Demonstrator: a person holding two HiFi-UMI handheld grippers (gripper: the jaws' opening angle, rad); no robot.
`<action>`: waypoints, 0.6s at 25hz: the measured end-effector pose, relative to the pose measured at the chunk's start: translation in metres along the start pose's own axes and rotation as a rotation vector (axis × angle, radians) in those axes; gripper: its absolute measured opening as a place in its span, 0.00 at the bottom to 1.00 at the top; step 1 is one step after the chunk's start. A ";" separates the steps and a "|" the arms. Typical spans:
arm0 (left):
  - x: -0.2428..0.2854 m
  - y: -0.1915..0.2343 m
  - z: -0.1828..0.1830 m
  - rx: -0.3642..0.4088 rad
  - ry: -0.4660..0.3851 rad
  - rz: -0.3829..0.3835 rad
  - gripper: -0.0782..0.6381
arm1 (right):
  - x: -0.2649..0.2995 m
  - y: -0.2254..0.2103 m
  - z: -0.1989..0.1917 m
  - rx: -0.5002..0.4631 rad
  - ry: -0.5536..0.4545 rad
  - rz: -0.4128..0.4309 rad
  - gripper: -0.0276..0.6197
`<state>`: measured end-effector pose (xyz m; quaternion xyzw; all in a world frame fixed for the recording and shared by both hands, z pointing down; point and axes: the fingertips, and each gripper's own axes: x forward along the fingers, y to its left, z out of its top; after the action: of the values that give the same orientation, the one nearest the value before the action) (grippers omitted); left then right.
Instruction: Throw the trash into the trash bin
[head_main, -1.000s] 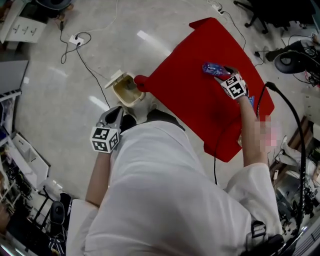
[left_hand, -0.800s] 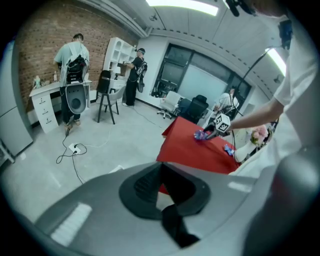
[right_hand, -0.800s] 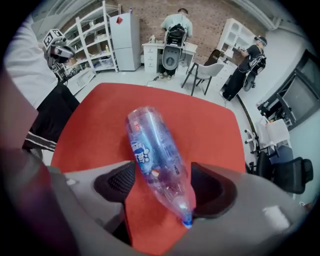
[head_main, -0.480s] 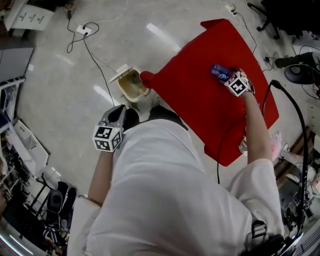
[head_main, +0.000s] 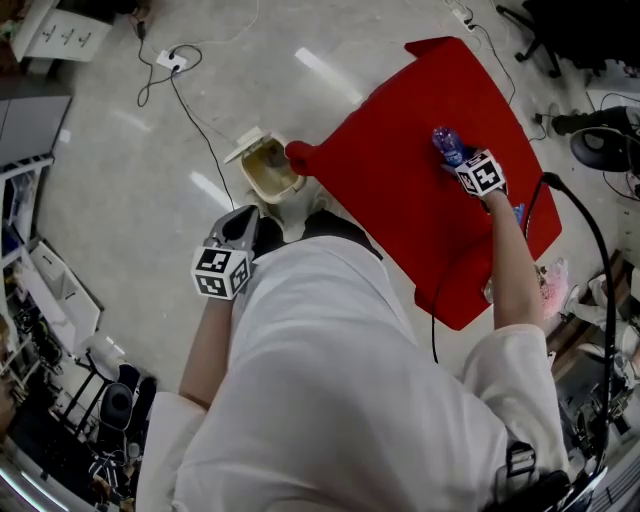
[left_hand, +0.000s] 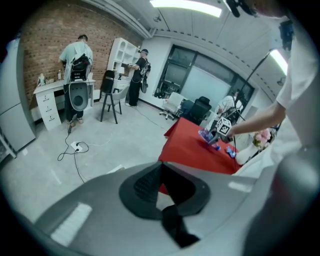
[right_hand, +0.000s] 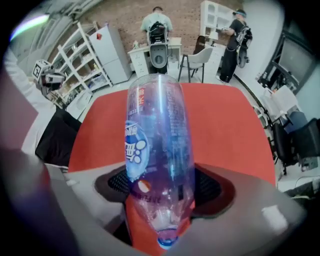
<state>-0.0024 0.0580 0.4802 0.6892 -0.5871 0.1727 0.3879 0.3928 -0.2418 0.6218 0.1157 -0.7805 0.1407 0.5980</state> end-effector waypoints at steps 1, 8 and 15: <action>-0.001 0.002 0.000 0.003 -0.002 -0.004 0.12 | -0.003 0.006 0.005 0.024 -0.024 0.005 0.56; -0.013 0.006 -0.003 0.019 -0.015 -0.043 0.12 | -0.015 0.062 0.031 0.125 -0.132 0.040 0.56; -0.021 0.017 -0.016 0.029 -0.002 -0.083 0.12 | -0.015 0.132 0.065 0.228 -0.222 0.111 0.56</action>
<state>-0.0203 0.0832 0.4816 0.7187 -0.5558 0.1640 0.3842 0.2922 -0.1411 0.5811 0.1541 -0.8260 0.2473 0.4824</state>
